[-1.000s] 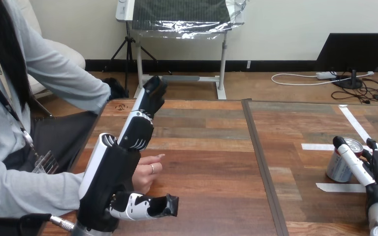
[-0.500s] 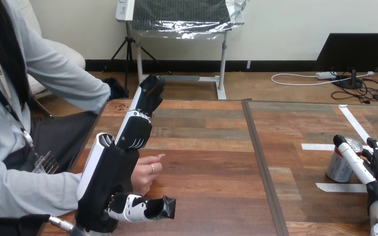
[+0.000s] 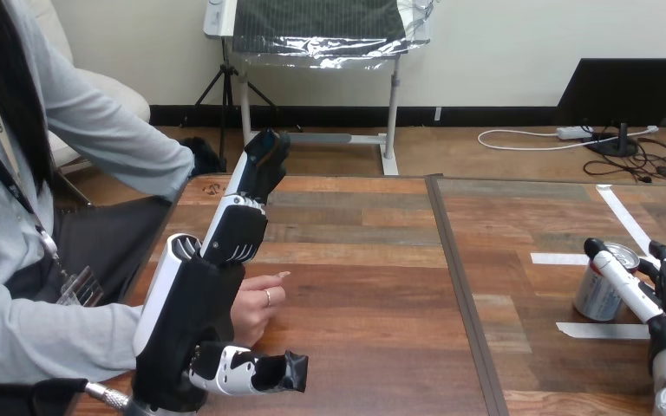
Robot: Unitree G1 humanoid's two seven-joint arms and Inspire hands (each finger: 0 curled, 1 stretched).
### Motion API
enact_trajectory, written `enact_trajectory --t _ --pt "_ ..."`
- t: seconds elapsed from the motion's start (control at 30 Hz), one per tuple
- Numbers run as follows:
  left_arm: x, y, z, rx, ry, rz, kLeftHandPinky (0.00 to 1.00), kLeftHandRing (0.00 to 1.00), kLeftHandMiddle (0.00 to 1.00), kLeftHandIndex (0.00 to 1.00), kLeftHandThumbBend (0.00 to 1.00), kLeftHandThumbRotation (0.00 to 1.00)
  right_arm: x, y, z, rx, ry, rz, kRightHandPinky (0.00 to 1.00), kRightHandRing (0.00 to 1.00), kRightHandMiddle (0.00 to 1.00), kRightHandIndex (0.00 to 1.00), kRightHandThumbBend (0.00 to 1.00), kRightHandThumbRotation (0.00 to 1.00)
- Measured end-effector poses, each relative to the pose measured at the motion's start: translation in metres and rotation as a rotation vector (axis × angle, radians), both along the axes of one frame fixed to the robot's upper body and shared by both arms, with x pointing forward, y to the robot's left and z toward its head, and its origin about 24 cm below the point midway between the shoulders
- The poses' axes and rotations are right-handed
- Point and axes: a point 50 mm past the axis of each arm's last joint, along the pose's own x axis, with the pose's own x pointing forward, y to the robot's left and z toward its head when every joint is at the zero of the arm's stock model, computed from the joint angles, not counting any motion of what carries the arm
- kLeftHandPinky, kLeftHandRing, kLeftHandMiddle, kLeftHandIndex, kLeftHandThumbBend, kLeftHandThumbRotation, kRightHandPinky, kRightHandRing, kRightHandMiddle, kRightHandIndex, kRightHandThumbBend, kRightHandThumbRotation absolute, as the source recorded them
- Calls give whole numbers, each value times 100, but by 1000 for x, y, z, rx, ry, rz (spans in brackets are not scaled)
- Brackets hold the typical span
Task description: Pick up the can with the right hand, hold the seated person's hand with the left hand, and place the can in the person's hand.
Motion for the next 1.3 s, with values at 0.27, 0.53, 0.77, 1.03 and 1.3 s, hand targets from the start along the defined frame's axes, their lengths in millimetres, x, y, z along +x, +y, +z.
enact_trajectory --t 0.27,0.53,0.77,1.03,1.3 --pt "0 0 0 0 0 0 100 100 100 100 100 68 2 1 0 2 2 -3 85 88 89 93 100 34" --pt "-1 0 1 0 -9 0 100 100 100 100 100 68 3 2 1 4 5 -14 82 85 86 89 100 23" --pt "-1 0 1 -1 -14 0 99 100 100 100 100 68 6 3 2 0 9 -35 77 81 81 83 100 16" --pt "-1 0 1 -3 -17 0 97 100 100 100 100 68 7 4 2 -12 15 -56 70 75 76 78 98 8" --pt "-1 -1 1 -7 -20 1 95 100 100 100 100 68 7 3 2 -25 21 -75 66 70 72 73 95 2"
